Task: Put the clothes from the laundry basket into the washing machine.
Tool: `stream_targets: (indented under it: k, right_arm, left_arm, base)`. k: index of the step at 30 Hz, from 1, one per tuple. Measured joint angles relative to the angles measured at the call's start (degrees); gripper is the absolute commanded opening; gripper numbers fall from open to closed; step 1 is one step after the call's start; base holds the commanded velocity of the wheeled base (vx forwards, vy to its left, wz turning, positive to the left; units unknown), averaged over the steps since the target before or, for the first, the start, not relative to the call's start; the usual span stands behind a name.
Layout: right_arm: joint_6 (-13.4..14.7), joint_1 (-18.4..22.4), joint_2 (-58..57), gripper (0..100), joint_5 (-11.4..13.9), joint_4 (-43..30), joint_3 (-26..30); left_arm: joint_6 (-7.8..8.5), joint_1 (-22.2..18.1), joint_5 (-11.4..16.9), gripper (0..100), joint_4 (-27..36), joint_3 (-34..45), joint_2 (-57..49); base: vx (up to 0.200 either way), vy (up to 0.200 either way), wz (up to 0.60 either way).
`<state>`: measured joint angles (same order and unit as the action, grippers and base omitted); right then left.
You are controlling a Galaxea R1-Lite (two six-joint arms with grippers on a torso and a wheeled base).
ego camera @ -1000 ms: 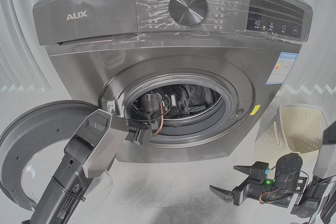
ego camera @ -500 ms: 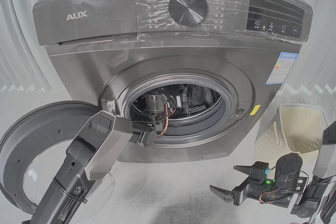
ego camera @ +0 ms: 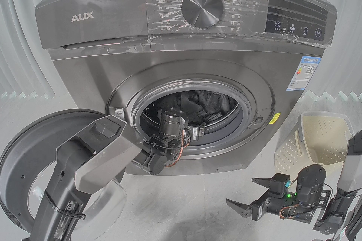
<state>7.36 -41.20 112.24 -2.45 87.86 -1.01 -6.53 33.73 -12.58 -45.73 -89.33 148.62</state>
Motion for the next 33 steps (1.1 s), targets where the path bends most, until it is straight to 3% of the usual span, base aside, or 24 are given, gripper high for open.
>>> stream_targets:
  k: [11,24,27,33]
  right_arm:
    - [0.00,0.13,0.00,100,0.00,-0.05,0.00]
    - [0.07,0.13,-0.04,100,0.00,-0.13,0.00]
    - [0.05,0.37,-0.37,100,-0.04,-0.16,0.00]
    - [-0.01,1.62,-3.89,100,-0.37,-0.11,0.00]
  left_arm:
    - [0.85,4.69,-0.06,100,-0.41,17.48,-13.64]
    - [0.27,13.81,0.46,100,-3.86,37.66,-28.53]
    - [-0.90,15.38,0.60,100,-3.97,40.96,-32.77]
    - [-5.17,17.57,0.62,100,-3.73,45.62,-42.47]
  base:
    - [0.000,0.000,0.00]
    - [0.000,0.000,0.00]
    - [0.000,0.000,0.00]
    - [0.000,0.000,0.00]
